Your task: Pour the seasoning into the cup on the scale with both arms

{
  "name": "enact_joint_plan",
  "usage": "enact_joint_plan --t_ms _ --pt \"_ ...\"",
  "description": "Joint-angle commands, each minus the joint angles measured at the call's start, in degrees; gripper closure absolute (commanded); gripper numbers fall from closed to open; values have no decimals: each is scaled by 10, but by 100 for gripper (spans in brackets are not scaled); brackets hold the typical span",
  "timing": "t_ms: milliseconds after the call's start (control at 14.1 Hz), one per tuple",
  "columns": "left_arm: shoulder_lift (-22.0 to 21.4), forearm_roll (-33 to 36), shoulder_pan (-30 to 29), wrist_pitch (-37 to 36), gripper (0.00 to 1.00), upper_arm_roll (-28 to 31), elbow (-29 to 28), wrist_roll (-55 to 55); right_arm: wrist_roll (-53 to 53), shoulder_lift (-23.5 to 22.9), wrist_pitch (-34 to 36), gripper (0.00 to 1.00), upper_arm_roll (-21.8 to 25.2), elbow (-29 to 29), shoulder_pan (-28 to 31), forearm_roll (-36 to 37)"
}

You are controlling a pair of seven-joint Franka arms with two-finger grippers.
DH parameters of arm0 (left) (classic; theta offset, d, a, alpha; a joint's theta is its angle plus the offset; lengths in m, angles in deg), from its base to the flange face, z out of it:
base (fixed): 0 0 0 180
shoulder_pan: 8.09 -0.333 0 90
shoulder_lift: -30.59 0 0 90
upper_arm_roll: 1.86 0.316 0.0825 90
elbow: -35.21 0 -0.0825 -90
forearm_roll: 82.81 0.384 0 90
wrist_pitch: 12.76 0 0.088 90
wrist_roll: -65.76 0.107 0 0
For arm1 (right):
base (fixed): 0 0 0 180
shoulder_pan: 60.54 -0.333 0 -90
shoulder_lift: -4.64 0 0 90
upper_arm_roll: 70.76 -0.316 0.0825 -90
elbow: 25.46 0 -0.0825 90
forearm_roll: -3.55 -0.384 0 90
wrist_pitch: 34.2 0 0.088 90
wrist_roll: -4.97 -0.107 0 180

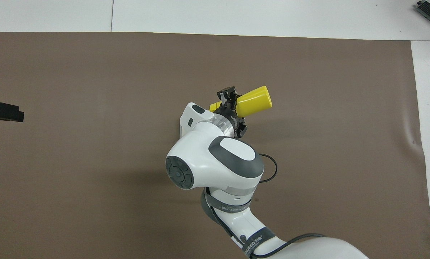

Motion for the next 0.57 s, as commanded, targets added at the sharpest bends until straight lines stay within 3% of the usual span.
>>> enact_joint_plan --t_ms 0,212,495 --pt "-16 -7 -2 4 0 0 -19 -5 -13 41 -40 100 -5 -37 27 -44" --pt "-16 -8 4 6 0 -1 -20 -9 -21 71 -70 100 -5 -64 51 -103" --pt "-21 -8 10 17 0 -6 -37 -33 12 77 -88 100 -5 -66 77 -215"
